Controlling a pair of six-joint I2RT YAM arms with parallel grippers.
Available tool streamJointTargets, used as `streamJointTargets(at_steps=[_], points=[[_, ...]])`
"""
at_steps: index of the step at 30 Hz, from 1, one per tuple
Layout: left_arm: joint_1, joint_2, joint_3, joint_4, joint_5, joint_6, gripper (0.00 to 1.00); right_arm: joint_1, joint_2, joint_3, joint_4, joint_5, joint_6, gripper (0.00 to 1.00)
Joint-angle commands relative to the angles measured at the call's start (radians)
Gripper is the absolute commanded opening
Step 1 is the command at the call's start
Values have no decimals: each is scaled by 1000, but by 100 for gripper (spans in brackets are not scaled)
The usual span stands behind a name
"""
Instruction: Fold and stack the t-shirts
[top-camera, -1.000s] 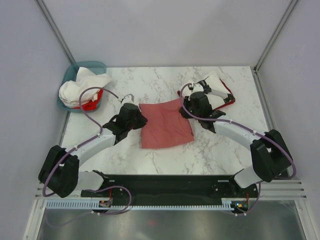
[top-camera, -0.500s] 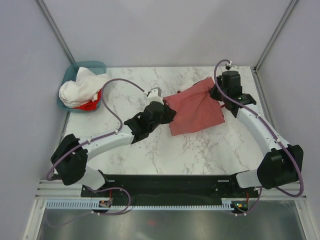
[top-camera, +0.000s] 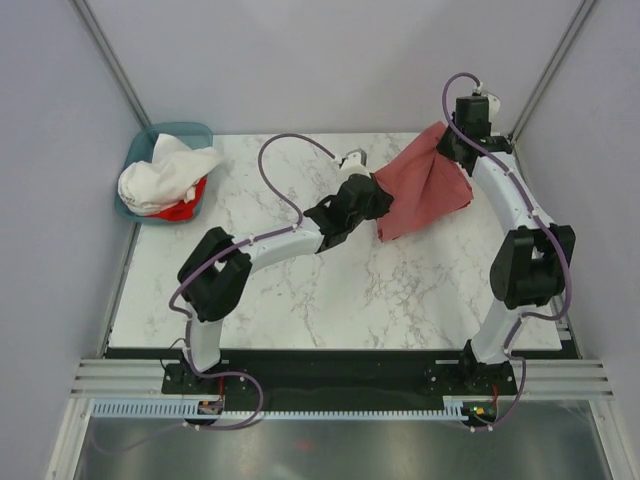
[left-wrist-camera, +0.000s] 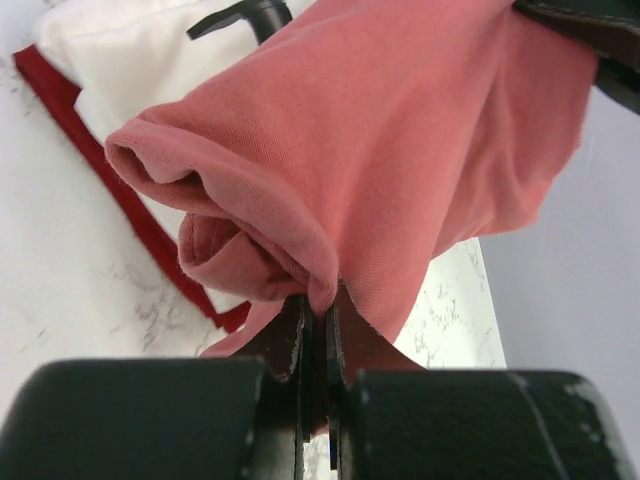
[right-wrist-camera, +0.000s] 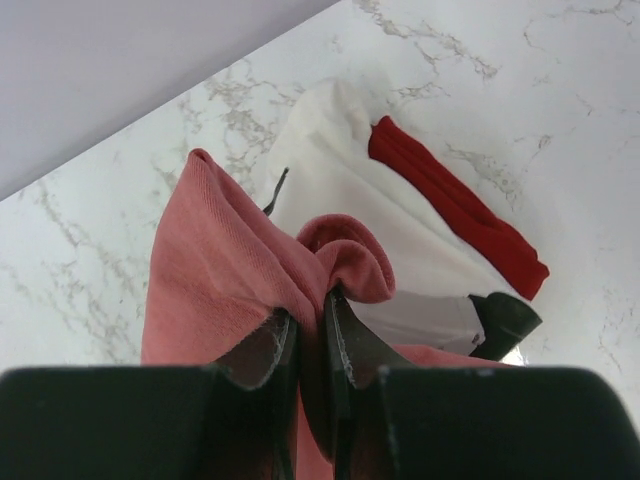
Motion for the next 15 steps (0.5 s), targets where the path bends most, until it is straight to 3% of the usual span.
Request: streamJointTargets(at_steps=[1, 10, 12, 13, 15], points=[[7, 77, 115, 22, 14, -28, 2, -27, 85, 131, 14, 32, 28, 1], [111, 319, 325, 73, 25, -46, 2, -55, 356, 421, -9, 32, 16, 6], [128, 362, 366, 77, 3, -9, 4, -66, 416, 456, -9, 35, 28, 28], [132, 401, 405, 77, -12, 6, 17, -69, 436, 467, -12, 35, 31, 58], [140, 431, 434, 64, -46, 55, 37, -76, 470, 469, -12, 41, 40, 69]])
